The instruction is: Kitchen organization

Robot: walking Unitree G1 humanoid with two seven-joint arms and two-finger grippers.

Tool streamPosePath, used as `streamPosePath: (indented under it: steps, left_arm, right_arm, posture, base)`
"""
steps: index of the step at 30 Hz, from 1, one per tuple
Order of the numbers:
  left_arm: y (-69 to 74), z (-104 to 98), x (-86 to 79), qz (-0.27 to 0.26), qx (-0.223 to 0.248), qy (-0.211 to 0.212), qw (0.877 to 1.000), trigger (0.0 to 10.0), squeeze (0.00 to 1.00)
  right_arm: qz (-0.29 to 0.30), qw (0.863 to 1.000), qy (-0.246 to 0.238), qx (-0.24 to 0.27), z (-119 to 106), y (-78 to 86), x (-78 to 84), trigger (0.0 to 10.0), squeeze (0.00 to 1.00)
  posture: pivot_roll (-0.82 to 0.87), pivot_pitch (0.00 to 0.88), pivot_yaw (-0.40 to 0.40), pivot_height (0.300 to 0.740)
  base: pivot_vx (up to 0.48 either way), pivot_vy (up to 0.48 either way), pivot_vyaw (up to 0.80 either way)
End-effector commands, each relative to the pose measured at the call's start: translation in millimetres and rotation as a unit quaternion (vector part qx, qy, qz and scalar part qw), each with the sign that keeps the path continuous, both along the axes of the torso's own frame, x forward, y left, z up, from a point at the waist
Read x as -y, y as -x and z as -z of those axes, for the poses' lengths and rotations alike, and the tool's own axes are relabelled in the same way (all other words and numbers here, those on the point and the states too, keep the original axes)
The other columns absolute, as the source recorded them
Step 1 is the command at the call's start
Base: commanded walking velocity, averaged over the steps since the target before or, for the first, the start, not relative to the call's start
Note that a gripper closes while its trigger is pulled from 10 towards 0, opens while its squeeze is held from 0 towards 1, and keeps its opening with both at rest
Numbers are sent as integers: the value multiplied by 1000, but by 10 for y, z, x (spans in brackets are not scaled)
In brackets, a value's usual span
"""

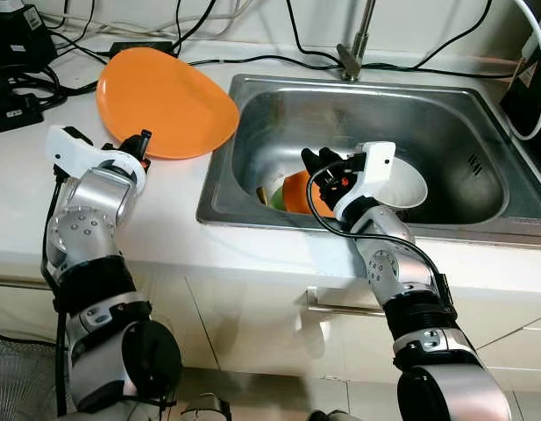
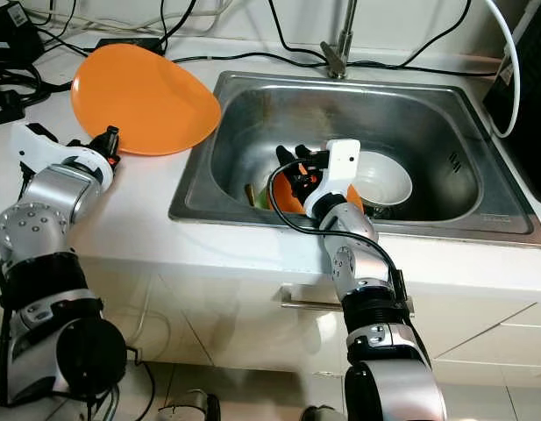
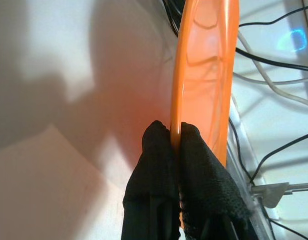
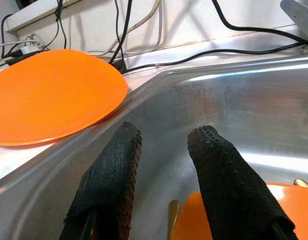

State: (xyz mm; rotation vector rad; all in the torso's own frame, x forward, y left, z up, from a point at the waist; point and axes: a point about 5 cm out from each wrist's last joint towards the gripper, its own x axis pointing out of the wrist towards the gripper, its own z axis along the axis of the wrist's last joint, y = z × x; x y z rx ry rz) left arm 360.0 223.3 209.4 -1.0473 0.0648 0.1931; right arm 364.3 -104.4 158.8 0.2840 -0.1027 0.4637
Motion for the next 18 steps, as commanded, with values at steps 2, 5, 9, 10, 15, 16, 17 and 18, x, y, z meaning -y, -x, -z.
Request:
streamPosePath:
  steps: [2, 5, 9, 10, 15, 16, 17, 18]
  left_arm:
    - [24, -207, 71, 29, 84, -7, 996, 6314, 0]
    - [41, -225, 104, 32, 100, 0, 995, 10000, 0]
    - [96, -241, 158, 28, 120, 16, 992, 10000, 0]
    - [112, -264, 160, 25, 135, 24, 990, 10000, 0]
    - [157, -330, 241, 47, 173, 30, 983, 10000, 0]
    - [158, -328, 263, 52, 173, 30, 983, 10000, 0]
    - [160, -319, 293, 58, 171, 32, 983, 10000, 0]
    - [164, -308, 322, 62, 171, 34, 983, 10000, 0]
  right_arm:
    - [6, 1000, -4, -8, 26, 8, 25, 10000, 0]
    - [6, 1000, -4, -8, 23, 3, 23, 10000, 0]
    - [7, 1000, -4, -8, 20, 0, 18, 10000, 0]
    - [6, 1000, -5, -8, 16, -2, 14, 10000, 0]
    - [8, 1000, -9, -8, 7, -14, 16, 10000, 0]
    - [8, 1000, -11, -8, 4, -16, 16, 10000, 0]
    - [8, 1000, -14, -9, 0, -19, 15, 10000, 0]
    - [9, 1000, -17, -10, -5, -22, 15, 10000, 0]
  posture:
    - [61, 83, -5, 718]
    - [61, 81, -7, 718]
    - [62, 81, -8, 718]
    - [59, 79, -10, 718]
    - [62, 75, -13, 718]
    - [62, 75, -13, 718]
    - [61, 72, -12, 718]
    - [60, 71, -11, 718]
  base:
    - [0, 0, 0]
    - [0, 0, 0]
    - [0, 0, 0]
    - [0, 0, 0]
    - [0, 0, 0]
    - [0, 0, 0]
    - [0, 0, 0]
    - [0, 0, 0]
